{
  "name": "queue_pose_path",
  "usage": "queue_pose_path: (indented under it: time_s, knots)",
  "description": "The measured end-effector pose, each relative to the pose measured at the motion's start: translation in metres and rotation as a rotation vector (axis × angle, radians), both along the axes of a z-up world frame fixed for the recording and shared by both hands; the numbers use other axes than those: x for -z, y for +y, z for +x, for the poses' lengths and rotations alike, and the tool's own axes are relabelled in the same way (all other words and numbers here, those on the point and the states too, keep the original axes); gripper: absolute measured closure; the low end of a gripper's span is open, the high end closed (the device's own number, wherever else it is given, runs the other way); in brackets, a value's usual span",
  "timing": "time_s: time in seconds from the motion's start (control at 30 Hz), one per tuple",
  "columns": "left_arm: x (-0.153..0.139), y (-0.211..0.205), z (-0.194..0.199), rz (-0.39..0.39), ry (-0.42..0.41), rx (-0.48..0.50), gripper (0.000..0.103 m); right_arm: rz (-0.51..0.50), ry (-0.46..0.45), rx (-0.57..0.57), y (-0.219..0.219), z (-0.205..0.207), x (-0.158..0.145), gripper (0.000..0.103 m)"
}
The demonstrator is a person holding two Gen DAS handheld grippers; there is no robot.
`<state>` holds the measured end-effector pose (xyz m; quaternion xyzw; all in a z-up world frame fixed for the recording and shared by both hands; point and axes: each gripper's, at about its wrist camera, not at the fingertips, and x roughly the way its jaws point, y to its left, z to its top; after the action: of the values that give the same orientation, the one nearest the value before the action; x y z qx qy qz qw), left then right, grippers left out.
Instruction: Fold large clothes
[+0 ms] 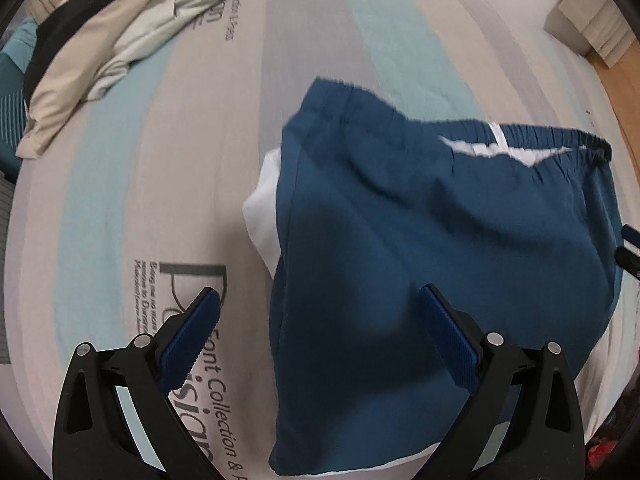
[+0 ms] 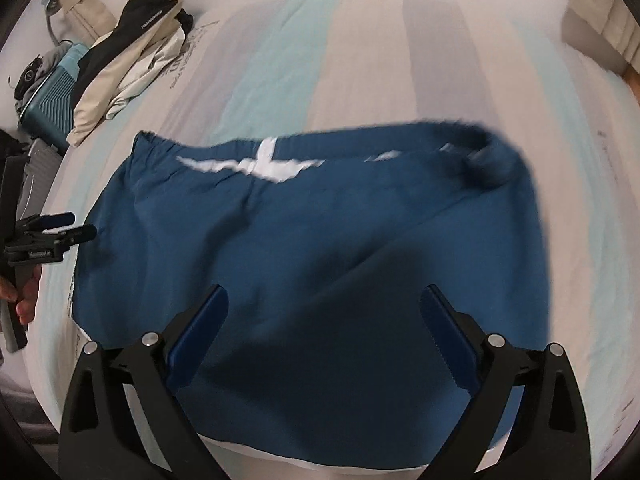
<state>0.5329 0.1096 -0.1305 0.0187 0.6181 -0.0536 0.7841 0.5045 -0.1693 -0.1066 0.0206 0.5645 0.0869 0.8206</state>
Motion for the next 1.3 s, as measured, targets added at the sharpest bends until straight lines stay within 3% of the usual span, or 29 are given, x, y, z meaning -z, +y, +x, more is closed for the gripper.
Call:
queue_pose_path:
  time_s: [0.37, 0.57, 0.9, 1.3]
  knots:
    - [0.034, 0.012, -0.007, -0.097, 0.035, 0.035, 0.006, -0.054, 0.034, 0.048, 0.028, 0.002, 0.050, 0.010]
    - [0.054, 0.024, -0.011, -0.153, 0.064, -0.016, 0.005, -0.071, 0.057, 0.055, 0.031, 0.002, 0.072, 0.009]
    - [0.075, 0.038, -0.006, -0.303, 0.127, -0.025, 0.005, -0.051, 0.075, 0.043, 0.027, 0.006, 0.087, 0.006]
    - [0.075, 0.033, 0.003, -0.357, 0.148, 0.010, 0.007, -0.048, 0.080, 0.060, 0.026, 0.010, 0.096, 0.006]
